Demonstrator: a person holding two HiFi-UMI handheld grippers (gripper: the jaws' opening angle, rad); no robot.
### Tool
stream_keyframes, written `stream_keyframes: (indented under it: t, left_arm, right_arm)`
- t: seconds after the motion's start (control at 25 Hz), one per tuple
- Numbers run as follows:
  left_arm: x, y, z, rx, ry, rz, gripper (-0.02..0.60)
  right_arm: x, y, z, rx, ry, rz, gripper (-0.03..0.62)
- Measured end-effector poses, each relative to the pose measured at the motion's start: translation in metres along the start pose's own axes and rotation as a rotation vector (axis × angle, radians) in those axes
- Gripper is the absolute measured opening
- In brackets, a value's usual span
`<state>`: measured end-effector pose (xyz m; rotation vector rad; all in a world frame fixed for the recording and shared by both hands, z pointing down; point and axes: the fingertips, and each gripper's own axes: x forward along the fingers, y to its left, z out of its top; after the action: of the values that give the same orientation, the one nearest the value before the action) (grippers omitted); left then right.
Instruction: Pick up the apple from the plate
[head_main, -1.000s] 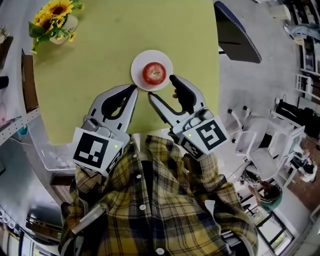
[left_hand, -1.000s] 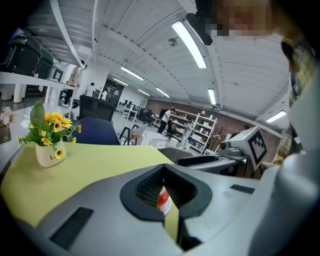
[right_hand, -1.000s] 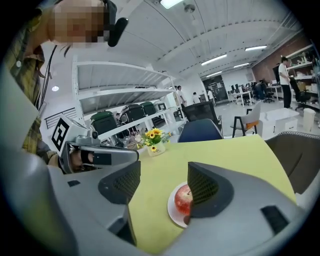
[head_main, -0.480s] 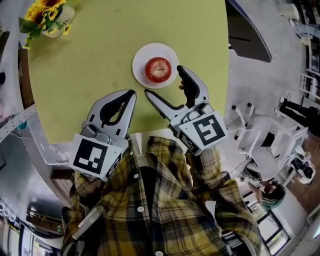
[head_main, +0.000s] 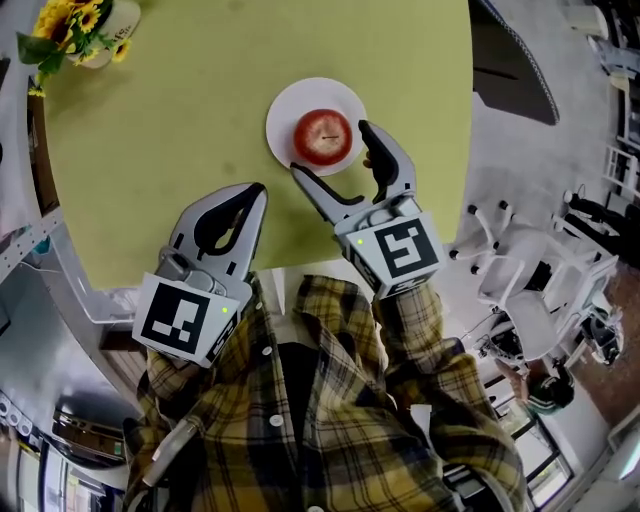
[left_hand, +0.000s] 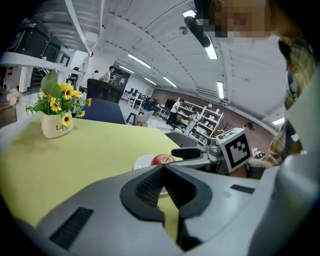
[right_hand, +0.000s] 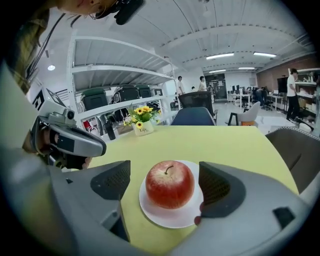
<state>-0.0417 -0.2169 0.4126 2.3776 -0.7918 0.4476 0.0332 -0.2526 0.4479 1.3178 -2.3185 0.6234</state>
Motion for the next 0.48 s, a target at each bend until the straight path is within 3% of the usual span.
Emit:
stream_keyframes:
  t: [0.48]
  left_arm:
    - [0.016,0.017,-0.013,-0.021,0.011,0.024,0.008]
  right_arm:
    - [0.019,-0.005,-0.025,-0.007,0.047,0.011,0.399]
